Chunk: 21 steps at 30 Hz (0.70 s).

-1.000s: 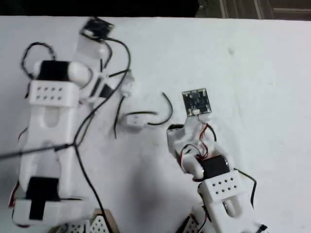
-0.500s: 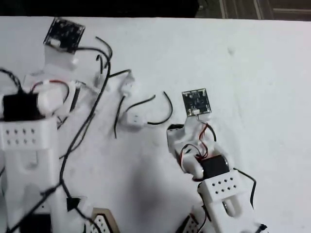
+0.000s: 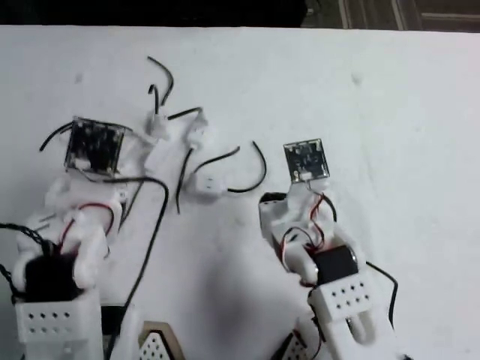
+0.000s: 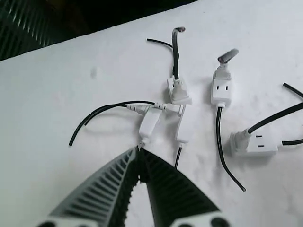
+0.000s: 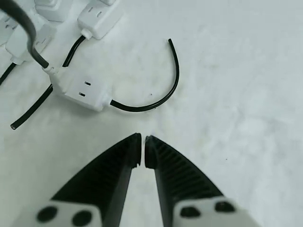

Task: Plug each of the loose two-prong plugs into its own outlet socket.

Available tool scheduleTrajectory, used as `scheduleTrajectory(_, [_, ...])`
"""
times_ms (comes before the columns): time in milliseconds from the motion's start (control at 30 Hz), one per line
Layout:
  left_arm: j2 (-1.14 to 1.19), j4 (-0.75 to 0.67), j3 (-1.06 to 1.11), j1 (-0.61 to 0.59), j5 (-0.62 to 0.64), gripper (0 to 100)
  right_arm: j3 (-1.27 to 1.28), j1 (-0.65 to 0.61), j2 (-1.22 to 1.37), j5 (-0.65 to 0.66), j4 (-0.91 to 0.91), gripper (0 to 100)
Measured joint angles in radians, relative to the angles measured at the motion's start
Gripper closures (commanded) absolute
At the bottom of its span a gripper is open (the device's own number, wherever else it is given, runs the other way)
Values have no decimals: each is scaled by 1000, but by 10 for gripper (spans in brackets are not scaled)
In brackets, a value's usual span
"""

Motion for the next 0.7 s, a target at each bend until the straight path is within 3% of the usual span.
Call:
scheduleTrajectory(233, [-226, -57, 232, 0, 72, 978, 29, 0, -311, 0, 164, 981])
scheduleTrajectory(467, [-543, -80, 479, 55, 106, 978, 183, -3, -626, 69, 173, 981])
scheduleTrajectory(700, [-643, -80, 588, 91, 106, 977, 226, -54, -649, 84, 173, 981])
